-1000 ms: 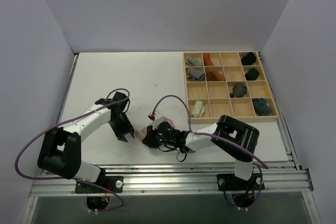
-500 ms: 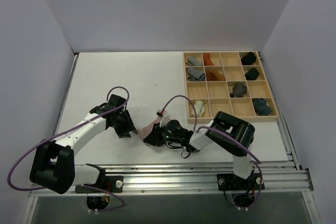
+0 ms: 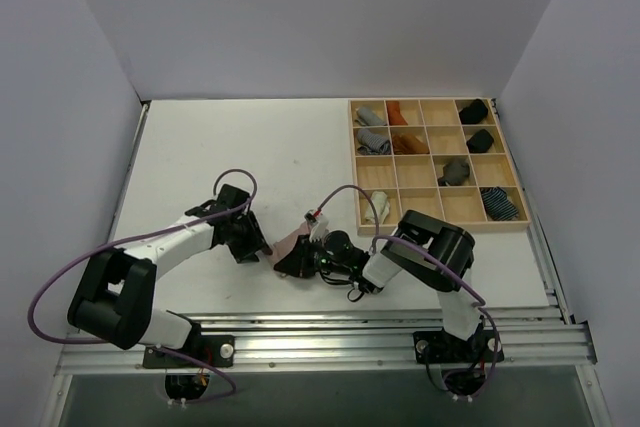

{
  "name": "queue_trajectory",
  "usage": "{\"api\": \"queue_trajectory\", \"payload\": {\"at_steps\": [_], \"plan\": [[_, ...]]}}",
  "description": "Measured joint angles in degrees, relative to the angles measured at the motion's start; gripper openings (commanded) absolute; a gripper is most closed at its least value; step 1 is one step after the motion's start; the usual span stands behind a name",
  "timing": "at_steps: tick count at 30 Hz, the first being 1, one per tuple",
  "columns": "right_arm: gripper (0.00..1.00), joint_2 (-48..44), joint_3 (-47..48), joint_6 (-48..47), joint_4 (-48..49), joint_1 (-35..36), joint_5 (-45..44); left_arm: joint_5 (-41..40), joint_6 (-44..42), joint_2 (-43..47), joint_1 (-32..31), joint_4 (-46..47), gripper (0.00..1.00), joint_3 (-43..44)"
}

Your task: Roll the underwear

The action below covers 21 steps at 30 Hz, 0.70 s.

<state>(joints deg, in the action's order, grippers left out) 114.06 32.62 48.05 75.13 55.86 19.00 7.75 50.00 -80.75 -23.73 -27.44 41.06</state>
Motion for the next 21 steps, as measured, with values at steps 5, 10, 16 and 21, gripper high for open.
{"api": "queue_trajectory", "payload": {"at_steps": [5, 10, 16, 21], "plan": [[0.00, 0.48, -0.31, 0.92, 1.29, -0.04, -0.07, 0.26, 0.79, -1.25, -0.55, 1.95, 0.49, 0.00], [0.02, 0.70, -0.31, 1.46, 1.66, -0.11, -0.04, 1.40, 1.49, -3.13, -0.61, 3.80, 0.33, 0.00], [0.25, -1.99, 0.37, 1.79, -4.09, -0.11, -1.44, 3.65, 2.43, -5.49, -0.72, 5.62, 0.07, 1.14], [0.29, -9.66, 1.33, 0.24, -19.47, 0.52, -6.80, 4.50, 2.47, -8.07, -2.56, 6.88, 0.02, 3.08]]}}
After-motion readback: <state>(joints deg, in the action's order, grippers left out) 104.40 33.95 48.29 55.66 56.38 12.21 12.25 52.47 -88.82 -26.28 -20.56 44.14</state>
